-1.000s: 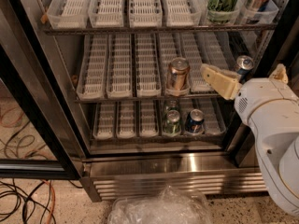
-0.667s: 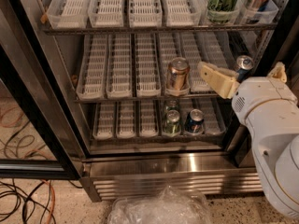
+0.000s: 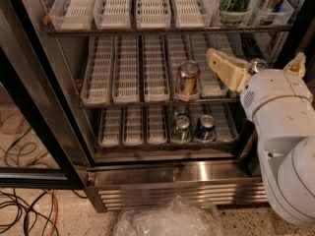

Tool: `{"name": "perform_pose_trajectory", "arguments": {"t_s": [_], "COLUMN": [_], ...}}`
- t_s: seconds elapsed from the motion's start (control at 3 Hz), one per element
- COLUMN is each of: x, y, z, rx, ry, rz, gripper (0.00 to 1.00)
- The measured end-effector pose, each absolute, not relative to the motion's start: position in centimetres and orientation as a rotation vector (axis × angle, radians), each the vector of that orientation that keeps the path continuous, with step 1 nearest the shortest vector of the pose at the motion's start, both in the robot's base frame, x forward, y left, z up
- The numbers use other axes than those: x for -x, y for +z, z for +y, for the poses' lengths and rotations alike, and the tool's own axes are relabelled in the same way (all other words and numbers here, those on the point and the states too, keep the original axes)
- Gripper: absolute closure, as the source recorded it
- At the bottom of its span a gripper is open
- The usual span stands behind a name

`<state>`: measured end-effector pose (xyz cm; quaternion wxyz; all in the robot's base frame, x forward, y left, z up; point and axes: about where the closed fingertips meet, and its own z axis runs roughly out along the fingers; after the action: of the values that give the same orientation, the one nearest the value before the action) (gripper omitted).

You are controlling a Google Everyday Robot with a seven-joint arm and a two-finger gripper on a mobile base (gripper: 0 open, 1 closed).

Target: Pick redbull can from top shelf of fridge

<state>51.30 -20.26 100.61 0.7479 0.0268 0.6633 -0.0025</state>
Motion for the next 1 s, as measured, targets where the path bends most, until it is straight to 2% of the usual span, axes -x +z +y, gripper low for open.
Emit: {"name": "perform_pose_trajectory", "arguments": {"t_s": [1.0], "x": [-53.7], "y": [101.2], "z": [-22.4], "rx": [-0.117], "ry": [-0.047], "rz": [1.451], "gripper": [0.00]}}
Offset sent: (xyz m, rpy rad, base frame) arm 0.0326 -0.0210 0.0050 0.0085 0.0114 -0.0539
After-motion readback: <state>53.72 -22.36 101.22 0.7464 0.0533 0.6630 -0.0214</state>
